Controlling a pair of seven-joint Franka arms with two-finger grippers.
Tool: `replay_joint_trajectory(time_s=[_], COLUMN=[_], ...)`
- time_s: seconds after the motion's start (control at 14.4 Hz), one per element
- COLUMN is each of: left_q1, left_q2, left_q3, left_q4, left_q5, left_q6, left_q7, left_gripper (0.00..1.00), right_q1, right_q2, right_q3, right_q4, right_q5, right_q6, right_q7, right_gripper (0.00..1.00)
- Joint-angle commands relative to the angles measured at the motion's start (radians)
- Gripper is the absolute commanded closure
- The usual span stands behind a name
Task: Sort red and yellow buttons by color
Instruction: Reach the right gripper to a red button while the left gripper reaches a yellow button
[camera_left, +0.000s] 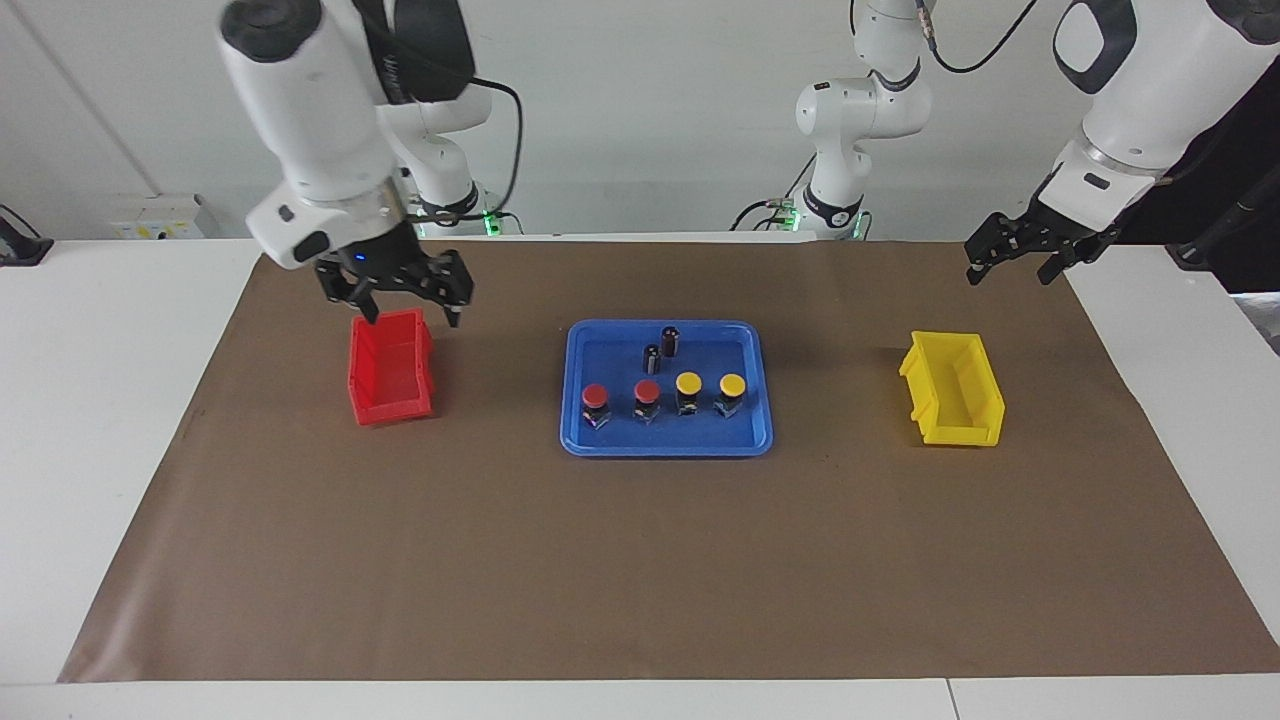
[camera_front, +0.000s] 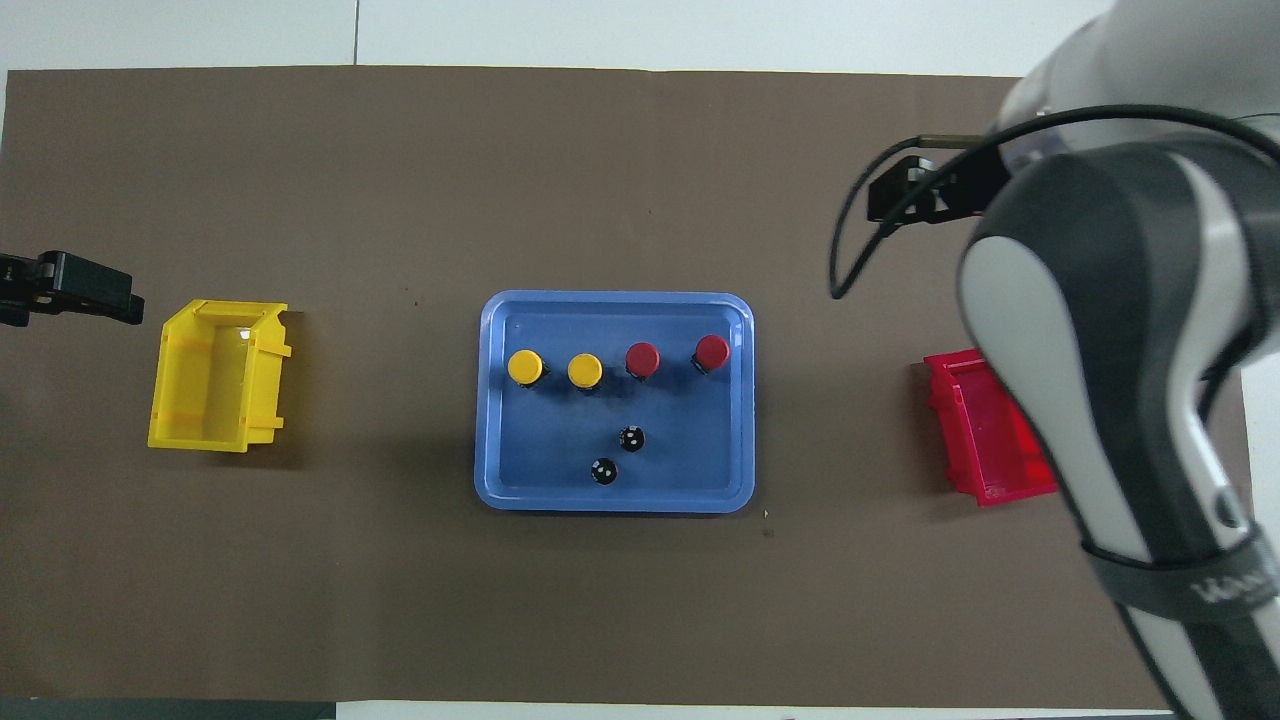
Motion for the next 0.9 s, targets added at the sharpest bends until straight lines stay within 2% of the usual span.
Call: replay_joint_trajectory(time_s=[0.0,0.14,0.21,0.42,0.62,0.83], left_q1=[0.0,-0.012,-0.03,-0.131,-0.2,-0.257], left_q2=[-0.01,-0.009,-0.006,0.03,0.031,0.024], left_q3=[0.001,0.001,0.001,0.004,0.003,0.001], left_q4=[-0.034,-0.033,-0.034,-0.04,-0.101,-0.233], left_q5=[-0.004,-0.006,-0.006,-0.004,-0.004,-0.004], left_q6=[0.055,0.068,0.08,0.114,0.147,0.296], left_q7=[0.005,-0.01,-0.03,-0.151,-0.28,-0.323], left_gripper=[0.0,0.0,0.0,0.0,0.0,0.0], right_q1=[0.072,0.089,0.092,0.139,0.161,0.182], right_q2=[0.043,-0.03,-0.044,-0.038,-0.014,-0.009], right_q3=[-0.006,-0.005,-0.005,-0.005,-0.003,-0.003], right_q4=[-0.066,-0.315,-0.4,-0.482,-0.539,-0.588], right_q5=[0.018,0.019,0.019,0.019,0.021,0.021], right_q6=[0.153,0.384,0.466,0.526,0.618,0.678], right_q7=[0.112,0.12,0.121,0.124,0.126,0.127], right_gripper=[0.0,0.0,0.0,0.0,0.02,0.08])
